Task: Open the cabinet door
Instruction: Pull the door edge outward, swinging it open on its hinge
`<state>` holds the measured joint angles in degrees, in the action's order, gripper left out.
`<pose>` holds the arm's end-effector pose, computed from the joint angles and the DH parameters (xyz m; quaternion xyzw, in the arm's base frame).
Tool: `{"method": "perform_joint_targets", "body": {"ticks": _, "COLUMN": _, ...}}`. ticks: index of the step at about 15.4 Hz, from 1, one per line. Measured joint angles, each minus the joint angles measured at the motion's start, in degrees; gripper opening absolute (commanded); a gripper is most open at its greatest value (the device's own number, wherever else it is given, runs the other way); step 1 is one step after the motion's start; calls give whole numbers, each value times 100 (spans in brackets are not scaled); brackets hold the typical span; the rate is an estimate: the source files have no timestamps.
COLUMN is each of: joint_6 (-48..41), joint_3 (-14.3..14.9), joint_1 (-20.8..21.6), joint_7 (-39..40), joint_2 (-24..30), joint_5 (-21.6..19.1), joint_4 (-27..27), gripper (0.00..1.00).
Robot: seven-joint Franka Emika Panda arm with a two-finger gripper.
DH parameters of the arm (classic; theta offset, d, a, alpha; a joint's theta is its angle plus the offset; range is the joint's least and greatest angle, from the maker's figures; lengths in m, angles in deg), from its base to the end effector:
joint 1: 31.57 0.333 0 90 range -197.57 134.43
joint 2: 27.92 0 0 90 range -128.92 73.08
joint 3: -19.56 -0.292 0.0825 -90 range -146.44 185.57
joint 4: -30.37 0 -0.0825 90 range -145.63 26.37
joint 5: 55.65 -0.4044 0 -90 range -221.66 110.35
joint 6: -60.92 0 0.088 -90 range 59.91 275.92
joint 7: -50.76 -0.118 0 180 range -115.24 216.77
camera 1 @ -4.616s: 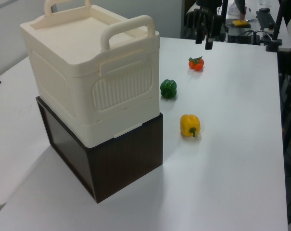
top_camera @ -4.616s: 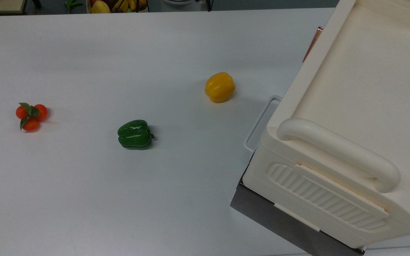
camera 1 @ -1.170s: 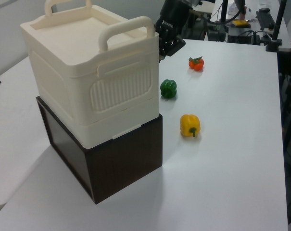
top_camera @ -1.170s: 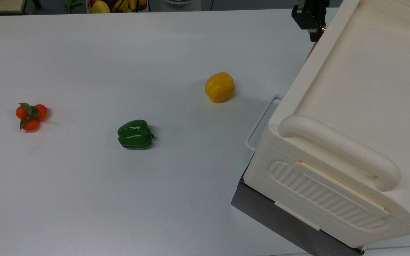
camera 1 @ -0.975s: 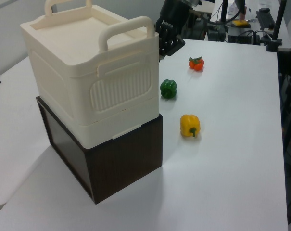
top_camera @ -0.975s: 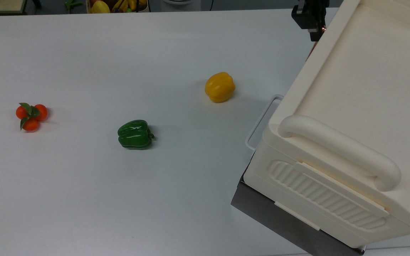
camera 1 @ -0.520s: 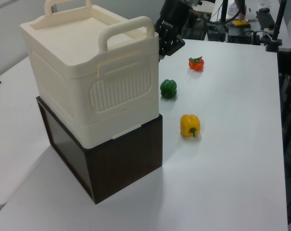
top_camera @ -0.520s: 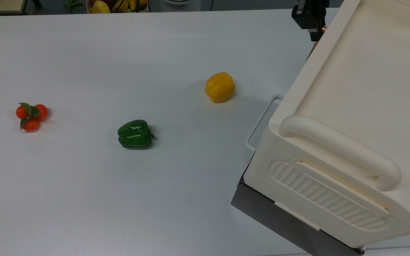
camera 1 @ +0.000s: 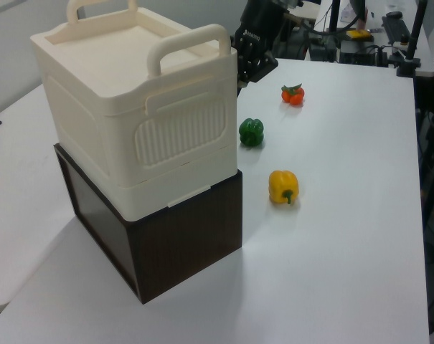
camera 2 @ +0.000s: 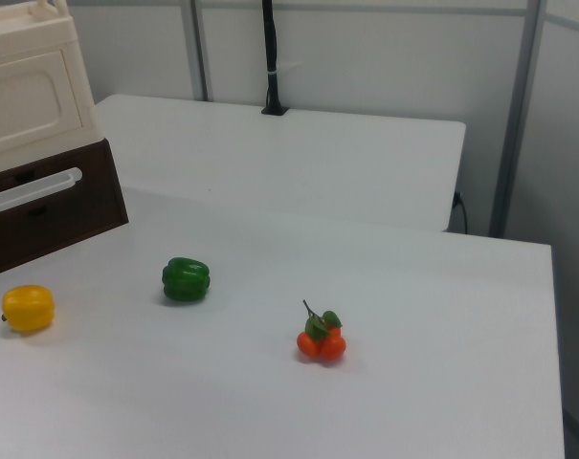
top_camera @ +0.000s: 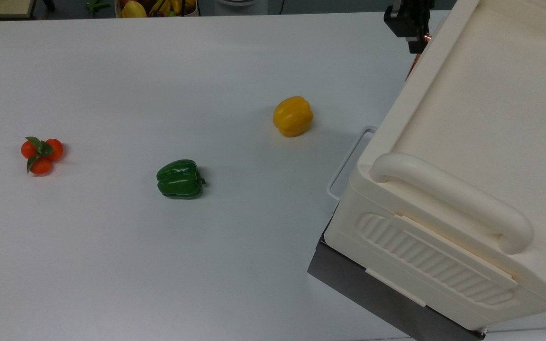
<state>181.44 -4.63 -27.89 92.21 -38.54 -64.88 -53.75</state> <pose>0.6004 0.3004 0.5970 -0.8149 -0.5202 -0.2411 0.0848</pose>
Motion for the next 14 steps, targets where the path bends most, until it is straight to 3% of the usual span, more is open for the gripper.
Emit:
{"method": "perform_joint_targets", "body": {"ticks": 4, "joint_6": -284, "joint_3": 0, "joint_1": -111, "joint_7": 0, "joint_2": 100, "joint_5": 1, "joint_4": -23, "gripper": 0}}
{"method": "perform_joint_targets", "body": {"ticks": 5, "joint_6": -328, "joint_3": 0, "joint_1": -133, "joint_7": 1, "joint_2": 118, "joint_5": 1, "joint_4": -25, "gripper": 4}}
{"method": "perform_joint_targets", "body": {"ticks": 7, "joint_6": -451, "joint_3": -1, "joint_1": -181, "joint_7": 1, "joint_2": 155, "joint_5": 1, "joint_4": -29, "gripper": 24}}
{"method": "perform_joint_targets", "body": {"ticks": 10, "joint_6": -700, "joint_3": -3, "joint_1": -279, "joint_7": 1, "joint_2": 221, "joint_5": 1, "joint_4": -35, "gripper": 32}}
{"method": "perform_joint_targets", "body": {"ticks": 14, "joint_6": -1136, "joint_3": -4, "joint_1": -477, "joint_7": 3, "joint_2": 334, "joint_5": 1, "joint_4": -40, "gripper": 32}}
